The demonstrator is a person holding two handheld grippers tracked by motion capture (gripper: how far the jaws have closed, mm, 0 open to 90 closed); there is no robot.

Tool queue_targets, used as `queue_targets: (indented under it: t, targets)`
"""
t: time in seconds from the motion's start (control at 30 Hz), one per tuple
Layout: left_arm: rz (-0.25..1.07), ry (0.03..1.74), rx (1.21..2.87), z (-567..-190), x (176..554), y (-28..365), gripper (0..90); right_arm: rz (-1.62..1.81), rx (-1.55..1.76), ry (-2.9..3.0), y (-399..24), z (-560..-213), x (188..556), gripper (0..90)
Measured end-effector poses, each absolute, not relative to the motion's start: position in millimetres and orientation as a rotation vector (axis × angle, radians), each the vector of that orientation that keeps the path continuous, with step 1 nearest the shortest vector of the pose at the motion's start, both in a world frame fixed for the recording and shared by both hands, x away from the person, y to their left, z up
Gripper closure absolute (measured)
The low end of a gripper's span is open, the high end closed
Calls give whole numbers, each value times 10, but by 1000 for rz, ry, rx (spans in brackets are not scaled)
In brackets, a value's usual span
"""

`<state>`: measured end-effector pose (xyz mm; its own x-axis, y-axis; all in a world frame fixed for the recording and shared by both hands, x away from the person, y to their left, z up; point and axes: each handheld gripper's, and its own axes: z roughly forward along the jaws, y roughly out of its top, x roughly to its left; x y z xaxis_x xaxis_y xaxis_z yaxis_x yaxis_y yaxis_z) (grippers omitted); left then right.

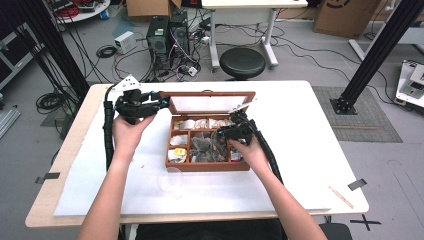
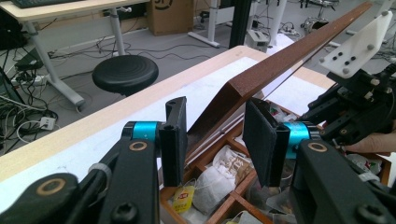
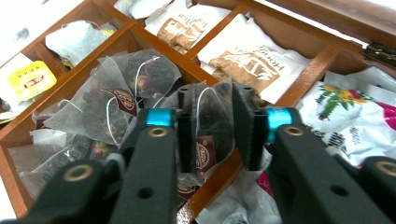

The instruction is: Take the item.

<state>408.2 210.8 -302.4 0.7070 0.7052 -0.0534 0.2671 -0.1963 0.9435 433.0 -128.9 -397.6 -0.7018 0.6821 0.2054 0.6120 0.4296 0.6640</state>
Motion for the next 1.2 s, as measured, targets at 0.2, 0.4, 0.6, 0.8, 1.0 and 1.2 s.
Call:
queue_targets:
  t: [0.2, 0.4, 0.6, 0.8, 1.0, 1.2]
  targets:
    - [477, 770, 1775, -3027, 4082, 2112, 600, 1126, 1108, 2582, -1244, -3971, 4309, 900]
    - [476, 767, 1777, -3035, 4079, 2113, 600, 1145, 1068, 2570, -1245, -3936, 4263, 900]
    - [479, 768, 1776, -3034, 4082, 2112, 600, 1185, 1031, 2524, -1276, -3867, 4208, 900]
    - [481, 773, 1774, -3036, 4084, 2109, 600, 1219, 1003, 2482, -1312, -3797, 4163, 900]
    - [481, 774, 1773, -3037, 4085, 2107, 600, 1237, 993, 2468, -1343, -3752, 4132, 900]
    - [485, 775, 1774, -3036, 4085, 2105, 600, 1247, 971, 2457, -1358, -3707, 4092, 900]
